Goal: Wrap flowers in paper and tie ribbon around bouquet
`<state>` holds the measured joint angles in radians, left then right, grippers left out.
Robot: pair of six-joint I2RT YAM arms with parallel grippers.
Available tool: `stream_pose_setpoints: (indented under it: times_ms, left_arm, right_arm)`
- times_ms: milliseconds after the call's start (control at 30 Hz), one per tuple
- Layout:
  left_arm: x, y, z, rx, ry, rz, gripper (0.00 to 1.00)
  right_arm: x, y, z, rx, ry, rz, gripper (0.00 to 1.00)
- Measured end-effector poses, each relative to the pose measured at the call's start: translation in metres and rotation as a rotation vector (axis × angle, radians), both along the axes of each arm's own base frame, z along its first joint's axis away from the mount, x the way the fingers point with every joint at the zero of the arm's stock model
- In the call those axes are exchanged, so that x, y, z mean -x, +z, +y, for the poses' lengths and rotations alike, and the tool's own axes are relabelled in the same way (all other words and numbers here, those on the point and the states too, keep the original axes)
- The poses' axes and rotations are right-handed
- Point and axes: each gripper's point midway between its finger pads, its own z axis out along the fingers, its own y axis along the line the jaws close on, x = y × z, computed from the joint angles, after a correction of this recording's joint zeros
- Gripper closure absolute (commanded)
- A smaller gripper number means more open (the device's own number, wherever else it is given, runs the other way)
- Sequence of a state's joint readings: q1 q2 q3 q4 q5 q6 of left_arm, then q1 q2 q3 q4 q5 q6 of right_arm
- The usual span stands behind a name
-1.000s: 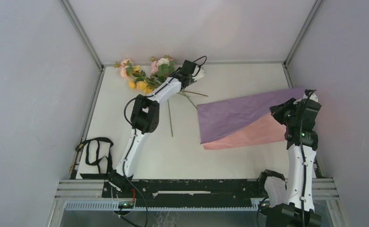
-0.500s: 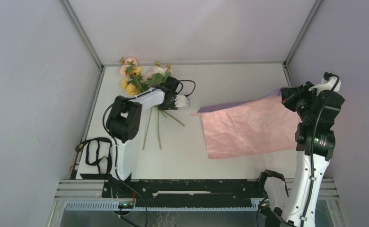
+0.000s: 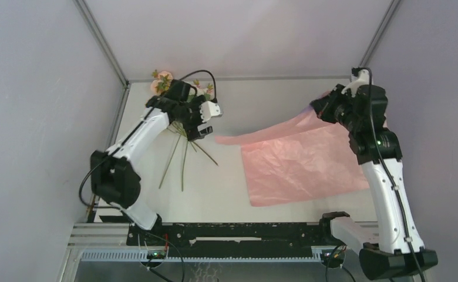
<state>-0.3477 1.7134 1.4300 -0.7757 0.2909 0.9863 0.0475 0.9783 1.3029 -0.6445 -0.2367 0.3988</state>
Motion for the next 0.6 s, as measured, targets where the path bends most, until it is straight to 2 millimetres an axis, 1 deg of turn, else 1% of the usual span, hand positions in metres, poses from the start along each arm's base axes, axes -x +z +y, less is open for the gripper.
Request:
stream_pose_setpoints:
  times_ms: [133,200,233,300,333,400,433,467,533,567,600]
  left_arm:
    - [0.036,0.083,-0.016,0.223,-0.066,-0.049,0.00]
    - [0.051,0.121,-0.019,0.325,-0.070,-0.069,0.00]
    - [0.056,0.145,-0.021,0.390,-0.066,-0.084,0.00]
    - [0.065,0.174,-0.025,0.471,-0.059,-0.097,0.00]
    - [0.071,0.181,-0.029,0.496,-0.061,-0.093,0.00]
    - [0.090,0.184,-0.044,0.515,-0.087,-0.057,0.00]
    - [0.100,0.181,-0.054,0.515,-0.109,-0.034,0.00]
    - [0.114,0.175,-0.067,0.511,-0.140,0.008,0.00]
    - [0.132,0.165,-0.083,0.496,-0.174,0.066,0.00]
    - [0.137,0.160,-0.090,0.485,-0.183,0.087,0.00]
    - [0.138,0.157,-0.092,0.475,-0.175,0.095,0.00]
  right_arm:
    - [-0.021,-0.020,0.017,0.024,0.014,0.068,1.00]
    - [-0.032,-0.030,0.024,0.036,0.014,0.092,1.00]
    - [-0.037,-0.034,0.027,0.041,0.012,0.105,1.00]
    - [-0.046,-0.042,0.033,0.050,0.012,0.127,1.00]
    - [-0.050,-0.044,0.037,0.055,0.013,0.133,1.00]
    - [-0.060,-0.044,0.045,0.065,0.015,0.140,1.00]
    - [-0.065,-0.044,0.048,0.069,0.018,0.139,1.00]
    - [-0.070,-0.043,0.053,0.073,0.023,0.140,1.00]
    - [-0.075,-0.041,0.060,0.078,0.032,0.140,1.00]
    - [-0.076,-0.041,0.063,0.080,0.035,0.138,1.00]
    - [-0.077,-0.040,0.066,0.082,0.042,0.137,1.00]
